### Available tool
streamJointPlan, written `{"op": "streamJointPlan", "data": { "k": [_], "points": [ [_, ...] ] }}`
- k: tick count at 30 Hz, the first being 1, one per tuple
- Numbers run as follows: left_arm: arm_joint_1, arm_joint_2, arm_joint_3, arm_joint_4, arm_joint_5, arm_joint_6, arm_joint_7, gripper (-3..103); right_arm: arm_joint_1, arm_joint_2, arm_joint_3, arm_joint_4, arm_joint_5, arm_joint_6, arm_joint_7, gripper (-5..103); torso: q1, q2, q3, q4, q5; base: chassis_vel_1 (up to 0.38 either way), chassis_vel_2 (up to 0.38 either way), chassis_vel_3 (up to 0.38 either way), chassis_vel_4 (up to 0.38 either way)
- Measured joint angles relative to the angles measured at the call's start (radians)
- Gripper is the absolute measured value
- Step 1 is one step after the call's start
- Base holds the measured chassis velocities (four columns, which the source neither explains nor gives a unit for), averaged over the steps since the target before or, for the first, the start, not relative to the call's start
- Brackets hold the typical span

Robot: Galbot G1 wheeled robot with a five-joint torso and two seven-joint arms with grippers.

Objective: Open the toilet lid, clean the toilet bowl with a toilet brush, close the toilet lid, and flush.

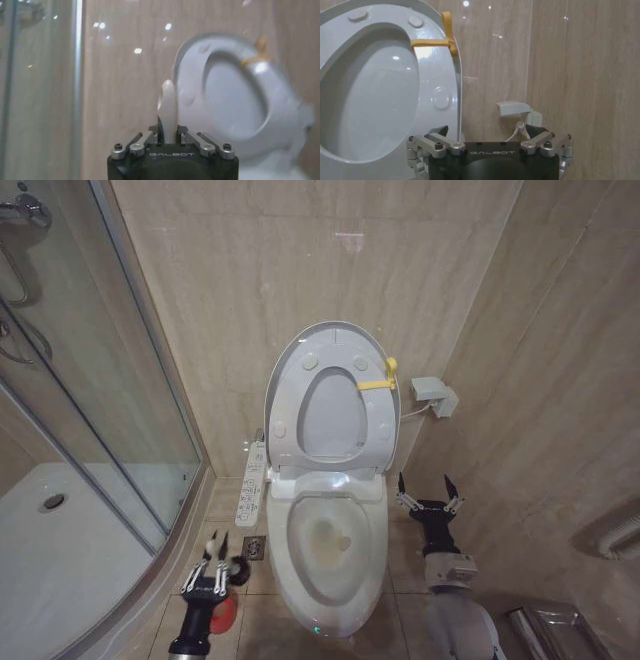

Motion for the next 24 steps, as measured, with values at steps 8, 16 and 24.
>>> {"op": "streamJointPlan", "data": {
  "k": [8, 16, 24],
  "points": [
    [-0.067, 0.044, 0.074, -0.225, -0.034, 0.171, 0.014, 19, 0.000, 0.000, 0.000, 0.000, 0.000, 0.000, 0.000, 100, 0.000, 0.000, 0.000, -0.0002, 0.0000, 0.000, 0.000, 0.000, 0.000],
    [-0.289, 0.092, 0.171, -0.110, -0.142, 0.228, 0.027, 19, 0.000, 0.000, 0.000, 0.000, 0.000, 0.000, 0.000, 100, 0.000, 0.000, 0.000, -0.0001, -0.0001, 0.000, 0.000, 0.000, 0.000],
    [-0.546, 0.094, 0.348, 0.146, -0.199, 0.244, 0.028, 19, 0.000, 0.000, 0.000, 0.000, 0.000, 0.000, 0.000, 100, 0.000, 0.000, 0.000, 0.0000, -0.0002, 0.000, 0.000, 0.000, 0.000]
  ]
}}
